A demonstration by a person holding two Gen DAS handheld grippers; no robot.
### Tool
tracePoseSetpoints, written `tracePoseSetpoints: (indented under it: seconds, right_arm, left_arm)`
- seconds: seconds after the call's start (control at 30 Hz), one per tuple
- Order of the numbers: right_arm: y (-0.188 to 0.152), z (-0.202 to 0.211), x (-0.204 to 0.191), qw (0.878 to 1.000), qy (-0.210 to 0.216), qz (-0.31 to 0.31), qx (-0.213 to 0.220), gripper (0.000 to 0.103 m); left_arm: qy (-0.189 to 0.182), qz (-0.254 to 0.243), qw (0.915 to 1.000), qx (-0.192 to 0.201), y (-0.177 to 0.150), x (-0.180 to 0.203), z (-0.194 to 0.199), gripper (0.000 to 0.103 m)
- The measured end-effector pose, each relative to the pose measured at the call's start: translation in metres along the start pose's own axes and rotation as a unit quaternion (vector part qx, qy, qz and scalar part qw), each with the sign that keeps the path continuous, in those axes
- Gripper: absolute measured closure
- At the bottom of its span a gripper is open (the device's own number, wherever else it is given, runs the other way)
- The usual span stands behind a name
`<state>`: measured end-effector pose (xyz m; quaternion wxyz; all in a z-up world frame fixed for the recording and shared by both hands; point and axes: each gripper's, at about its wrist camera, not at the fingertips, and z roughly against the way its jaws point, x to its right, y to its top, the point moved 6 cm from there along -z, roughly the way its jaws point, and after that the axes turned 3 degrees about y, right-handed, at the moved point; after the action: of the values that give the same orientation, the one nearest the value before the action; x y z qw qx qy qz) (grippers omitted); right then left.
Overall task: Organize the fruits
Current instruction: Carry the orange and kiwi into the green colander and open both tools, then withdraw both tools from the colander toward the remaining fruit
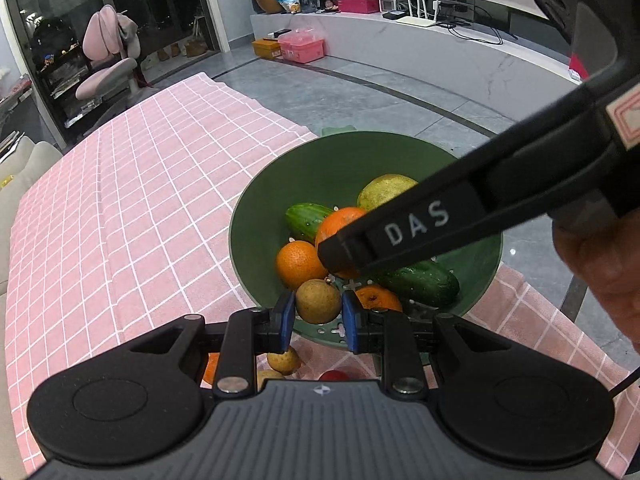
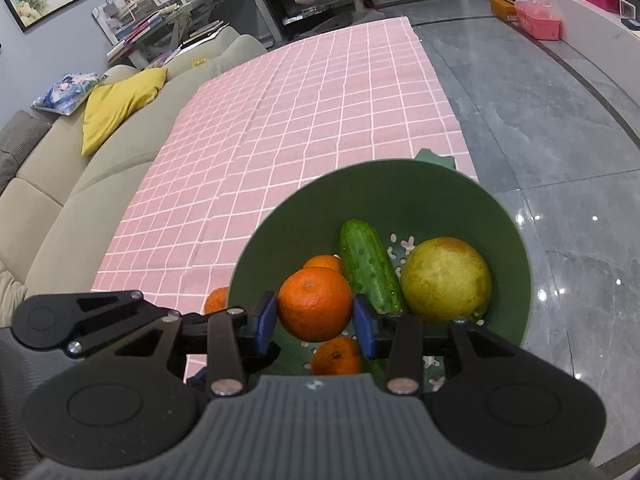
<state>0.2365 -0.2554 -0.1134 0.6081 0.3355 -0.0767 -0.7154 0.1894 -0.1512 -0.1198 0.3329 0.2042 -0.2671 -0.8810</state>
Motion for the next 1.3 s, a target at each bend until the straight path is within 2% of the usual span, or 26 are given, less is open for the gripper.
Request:
tracePoseSetpoints:
  seconds: [0.33,0.43,0.63,0.67,0.7,0.77,0.83,1.07,1.3]
  right_arm:
    - [-0.006,-0.013,0.005,0.999,-0.009,0.007,-0.031,0.065]
    - [-0.007,-0.016,0.007,0.999,-0.012,0.007,-0.036,0.064]
    - [-0.007,-0.018,0.007,0.999,-0.017,0.008,-0.038,0.063]
    - [-0.007,-0.018,0.007,0.999,-0.016,0.006,-0.037,0.063]
    - [-0.006,-0.018,0.007,0.999,-0.014,0.004,-0.036,0.062]
    - [-0.005,-0.017,0.008,0.999,-0.02,0.002,-0.031,0.057]
    - [-0.002,-0.015,0.009,0.999,-0.023,-0.002,-0.025,0.057]
    - [0.011,-0.001,0.001,1.0,-0.017,-0.004,0.013,0.057]
    - [0.012,0.009,-0.008,1.0,-0.018,0.006,0.023,0.057]
  left_arm:
    - [-0.005,-0.002,1.0,-0.006,0.0,0.001,-0.007,0.075]
    - [-0.002,-0.004,1.0,-0.008,0.0,0.0,-0.009,0.069]
    - [-0.005,0.007,0.9999,-0.007,-0.001,-0.002,-0.011,0.069]
    - [-0.006,0.012,0.9999,-0.007,-0.001,-0.003,-0.01,0.066]
    - [-0.006,0.018,0.9998,-0.003,-0.001,-0.003,-0.009,0.063]
    - [-0.002,0.03,0.9995,0.012,0.0,-0.006,-0.003,0.046]
    - [0.004,0.041,0.9989,0.024,0.0,-0.009,0.002,0.041]
    - [0.018,0.107,0.9934,0.037,-0.008,-0.042,0.029,0.041]
    - [0.039,0.222,0.9739,0.029,-0.051,-0.08,0.074,0.041]
